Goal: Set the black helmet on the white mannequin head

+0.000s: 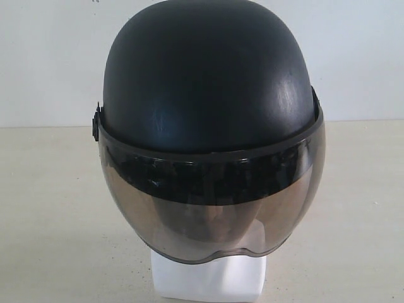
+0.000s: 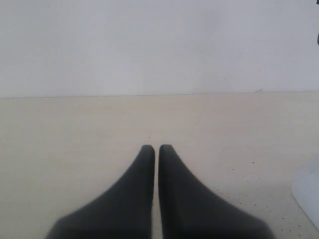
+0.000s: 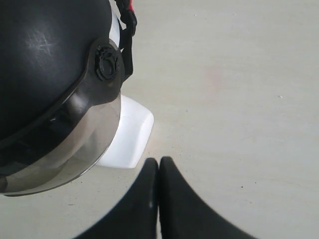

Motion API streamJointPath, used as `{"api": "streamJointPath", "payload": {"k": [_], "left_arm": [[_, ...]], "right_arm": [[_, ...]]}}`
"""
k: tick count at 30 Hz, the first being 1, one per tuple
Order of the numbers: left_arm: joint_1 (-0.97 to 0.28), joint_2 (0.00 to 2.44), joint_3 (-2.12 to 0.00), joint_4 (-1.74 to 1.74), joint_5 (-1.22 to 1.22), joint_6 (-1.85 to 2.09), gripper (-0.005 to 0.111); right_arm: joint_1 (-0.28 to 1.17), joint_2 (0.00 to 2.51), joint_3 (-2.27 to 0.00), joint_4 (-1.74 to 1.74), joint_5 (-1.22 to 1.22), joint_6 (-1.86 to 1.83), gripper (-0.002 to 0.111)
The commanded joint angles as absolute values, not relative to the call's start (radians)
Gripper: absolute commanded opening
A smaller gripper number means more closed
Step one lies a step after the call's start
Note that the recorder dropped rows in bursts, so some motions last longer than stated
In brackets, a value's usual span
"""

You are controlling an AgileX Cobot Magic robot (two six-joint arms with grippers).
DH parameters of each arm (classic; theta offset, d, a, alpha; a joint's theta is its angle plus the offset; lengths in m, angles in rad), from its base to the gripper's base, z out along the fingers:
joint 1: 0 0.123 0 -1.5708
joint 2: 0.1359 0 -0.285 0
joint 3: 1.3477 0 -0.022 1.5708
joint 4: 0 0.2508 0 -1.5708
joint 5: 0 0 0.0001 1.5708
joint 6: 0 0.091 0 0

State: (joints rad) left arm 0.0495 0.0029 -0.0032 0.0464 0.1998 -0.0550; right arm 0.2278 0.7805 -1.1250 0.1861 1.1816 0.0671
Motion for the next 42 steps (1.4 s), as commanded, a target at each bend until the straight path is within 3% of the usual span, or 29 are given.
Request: {"api": "streamJointPath", "payload": {"k": [1, 6, 12, 18, 26, 42], "left_arm": [[0.049, 0.000, 0.000, 0.042, 0.183, -0.051, 0.004], [0.049, 0.000, 0.000, 0.042, 0.183, -0.051, 0.004], [0.049, 0.000, 0.000, 0.042, 0.183, -0.051, 0.004], [0.049, 0.000, 0.000, 0.042, 0.183, -0.051, 0.004], [0.049, 0.000, 0.000, 0.042, 0.183, -0.051, 0.004], [0.049, 0.000, 0.000, 0.042, 0.182, -0.051, 0.004]], "right_arm": [[0.230, 0.757, -1.126, 0.150, 1.140, 0.054, 0.000], [0.230, 0.631, -0.987, 0.071, 0.779, 0.042, 0.000], [0.230, 0.350, -0.645, 0.064, 0.338, 0.042, 0.000], [0.230, 0.111, -0.306, 0.050, 0.130, 0.050, 0.000], [0.226, 0.000, 0.000, 0.050, -0.144, 0.156, 0.000], [0.149, 0.000, 0.000, -0.023, 0.238, 0.078, 0.000]]}}
